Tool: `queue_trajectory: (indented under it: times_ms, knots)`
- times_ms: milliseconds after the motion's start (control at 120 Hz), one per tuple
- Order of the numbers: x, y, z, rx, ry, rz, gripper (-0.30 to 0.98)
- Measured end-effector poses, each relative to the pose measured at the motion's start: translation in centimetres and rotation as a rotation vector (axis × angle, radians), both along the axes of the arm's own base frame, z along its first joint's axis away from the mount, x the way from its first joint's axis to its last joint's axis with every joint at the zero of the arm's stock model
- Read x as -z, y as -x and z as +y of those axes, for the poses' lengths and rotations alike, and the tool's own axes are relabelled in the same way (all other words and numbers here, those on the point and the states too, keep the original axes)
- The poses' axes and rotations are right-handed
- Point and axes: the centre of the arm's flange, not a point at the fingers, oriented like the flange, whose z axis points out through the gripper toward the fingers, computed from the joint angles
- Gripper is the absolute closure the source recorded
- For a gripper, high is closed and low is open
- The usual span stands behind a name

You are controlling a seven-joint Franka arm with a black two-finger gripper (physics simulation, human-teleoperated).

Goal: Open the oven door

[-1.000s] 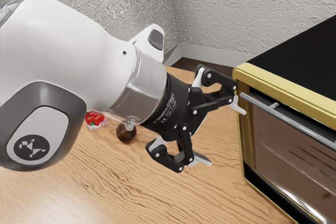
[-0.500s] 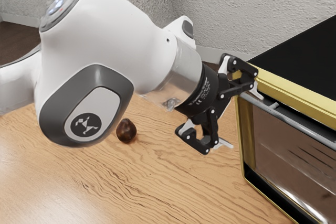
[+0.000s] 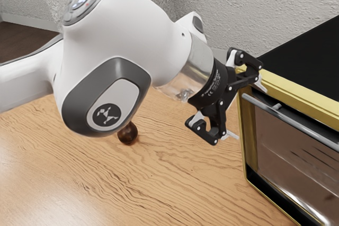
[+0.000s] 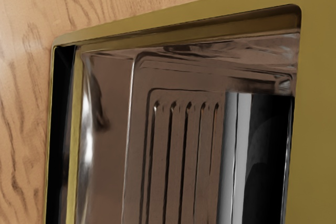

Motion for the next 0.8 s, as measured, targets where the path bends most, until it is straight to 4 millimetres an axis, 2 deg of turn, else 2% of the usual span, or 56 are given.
queue_trajectory:
  times_ms: [325,583,633,708,800]
  knots:
    - [1.2,-0.9,1.0,-0.026,-0.004,0.023,0.0]
    - [4.2,-1.4,0.9,-0.03,-0.011,0.075,0.0]
    - [5.0,-0.5,1.9,-0.041,-0.02,0.085,0.0]
    - [6.3,2.4,4.3,-0.075,-0.045,0.086,0.0]
    - [7.3,5.0,5.8,-0.107,-0.034,0.09,0.0]
